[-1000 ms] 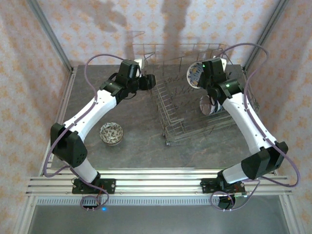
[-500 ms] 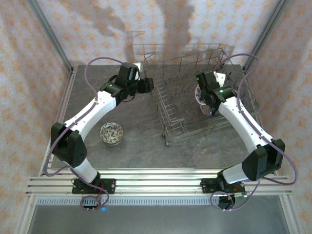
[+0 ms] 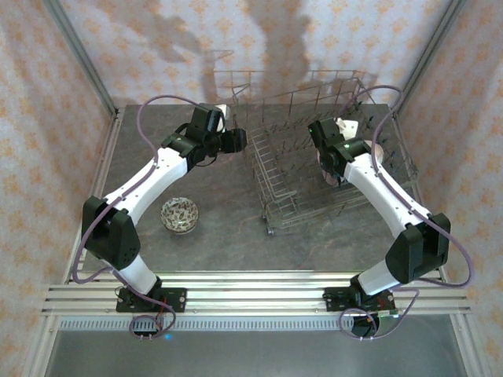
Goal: Load the bowls into the dish rack
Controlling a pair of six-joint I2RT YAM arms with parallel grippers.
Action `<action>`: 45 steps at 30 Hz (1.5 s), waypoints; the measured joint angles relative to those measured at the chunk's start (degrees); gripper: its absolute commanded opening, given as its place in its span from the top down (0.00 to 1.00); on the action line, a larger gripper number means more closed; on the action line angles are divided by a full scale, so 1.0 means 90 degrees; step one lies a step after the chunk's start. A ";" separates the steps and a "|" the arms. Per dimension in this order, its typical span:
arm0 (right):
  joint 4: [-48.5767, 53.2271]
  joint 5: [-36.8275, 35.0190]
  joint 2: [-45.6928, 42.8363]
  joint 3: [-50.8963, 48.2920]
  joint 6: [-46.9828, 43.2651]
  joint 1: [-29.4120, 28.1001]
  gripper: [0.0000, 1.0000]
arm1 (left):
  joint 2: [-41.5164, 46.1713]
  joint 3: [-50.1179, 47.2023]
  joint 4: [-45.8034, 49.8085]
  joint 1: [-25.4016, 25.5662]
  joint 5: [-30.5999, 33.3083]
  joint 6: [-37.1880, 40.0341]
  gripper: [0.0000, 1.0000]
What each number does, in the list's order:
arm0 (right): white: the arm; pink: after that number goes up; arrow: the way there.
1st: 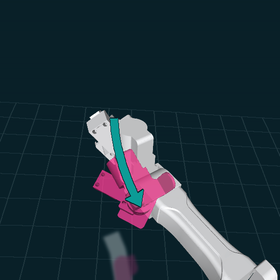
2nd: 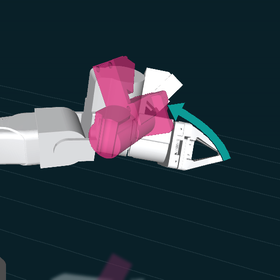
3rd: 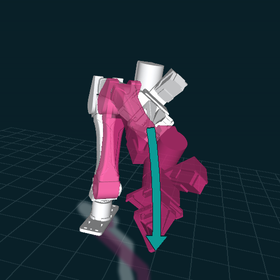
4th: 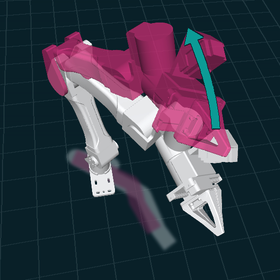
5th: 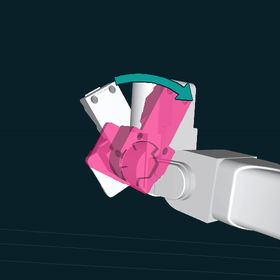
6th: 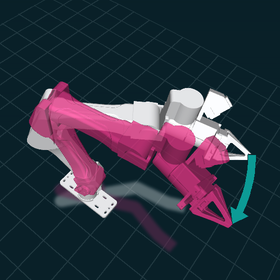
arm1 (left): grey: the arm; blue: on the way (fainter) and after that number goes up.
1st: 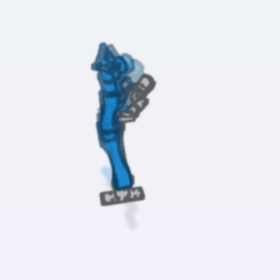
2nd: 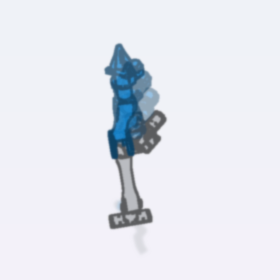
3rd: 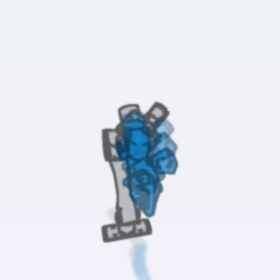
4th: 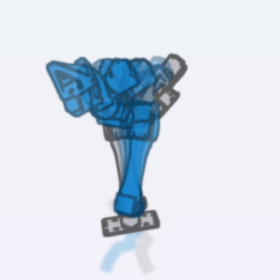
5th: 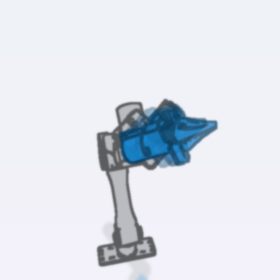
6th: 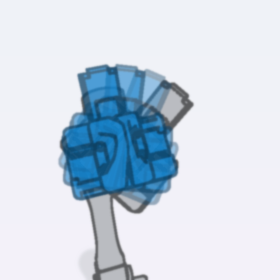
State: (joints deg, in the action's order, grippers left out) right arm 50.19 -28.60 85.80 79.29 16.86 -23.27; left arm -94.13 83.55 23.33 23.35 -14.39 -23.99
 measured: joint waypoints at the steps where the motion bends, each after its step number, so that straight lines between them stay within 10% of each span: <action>1: 0.0005 -0.0063 0.0041 0.0000 -0.0019 -0.0015 1.00 | 0.0000 -0.0019 0.0000 -0.0012 -0.0002 0.0000 0.37; 45: 0.0729 -0.2448 0.0967 0.0158 0.0012 -0.0925 1.00 | 0.0000 -0.0083 -0.0002 -0.0029 -0.0041 -0.0053 0.38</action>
State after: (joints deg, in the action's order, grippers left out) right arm 56.75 -50.63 94.50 80.71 16.97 -31.59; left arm -94.13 82.81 23.31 23.09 -14.76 -24.47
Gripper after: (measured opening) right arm 0.041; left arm 0.625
